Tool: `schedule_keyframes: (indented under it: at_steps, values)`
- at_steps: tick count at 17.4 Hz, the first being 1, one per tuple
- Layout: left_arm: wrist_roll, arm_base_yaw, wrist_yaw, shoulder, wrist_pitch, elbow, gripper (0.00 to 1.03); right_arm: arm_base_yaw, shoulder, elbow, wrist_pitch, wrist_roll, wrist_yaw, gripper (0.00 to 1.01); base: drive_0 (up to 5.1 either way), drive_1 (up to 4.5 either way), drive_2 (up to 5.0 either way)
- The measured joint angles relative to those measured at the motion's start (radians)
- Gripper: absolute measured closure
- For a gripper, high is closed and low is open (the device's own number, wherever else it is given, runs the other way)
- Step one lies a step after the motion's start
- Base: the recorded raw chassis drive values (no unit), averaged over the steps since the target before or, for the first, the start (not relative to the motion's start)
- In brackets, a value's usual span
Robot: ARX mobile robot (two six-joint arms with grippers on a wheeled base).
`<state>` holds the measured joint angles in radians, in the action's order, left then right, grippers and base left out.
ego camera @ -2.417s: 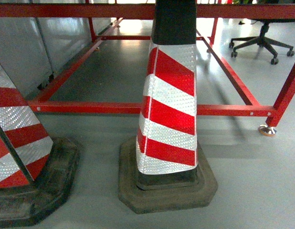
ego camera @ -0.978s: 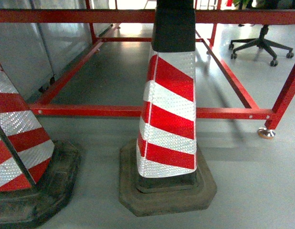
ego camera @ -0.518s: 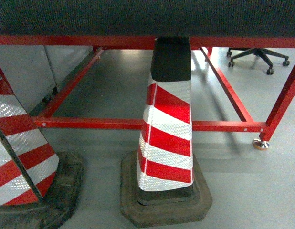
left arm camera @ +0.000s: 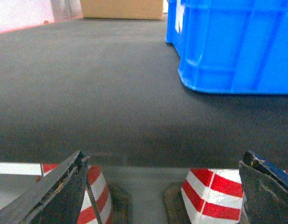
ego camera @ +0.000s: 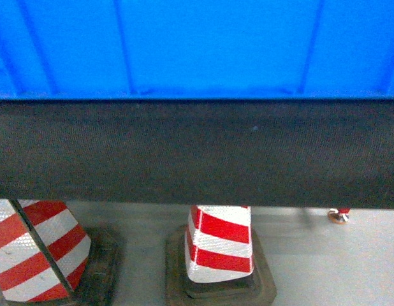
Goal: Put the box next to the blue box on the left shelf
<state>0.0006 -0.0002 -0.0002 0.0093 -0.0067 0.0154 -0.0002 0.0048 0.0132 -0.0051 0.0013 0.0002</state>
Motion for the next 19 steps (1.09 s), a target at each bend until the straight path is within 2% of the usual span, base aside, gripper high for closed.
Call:
schedule_keyframes:
  at_steps: [19]
  values:
    - [0.0,0.0,0.0,0.0,0.002,0.0,0.05,0.0,0.0,0.0,-0.001,0.001,0.0,0.03,0.0,0.0,0.0]
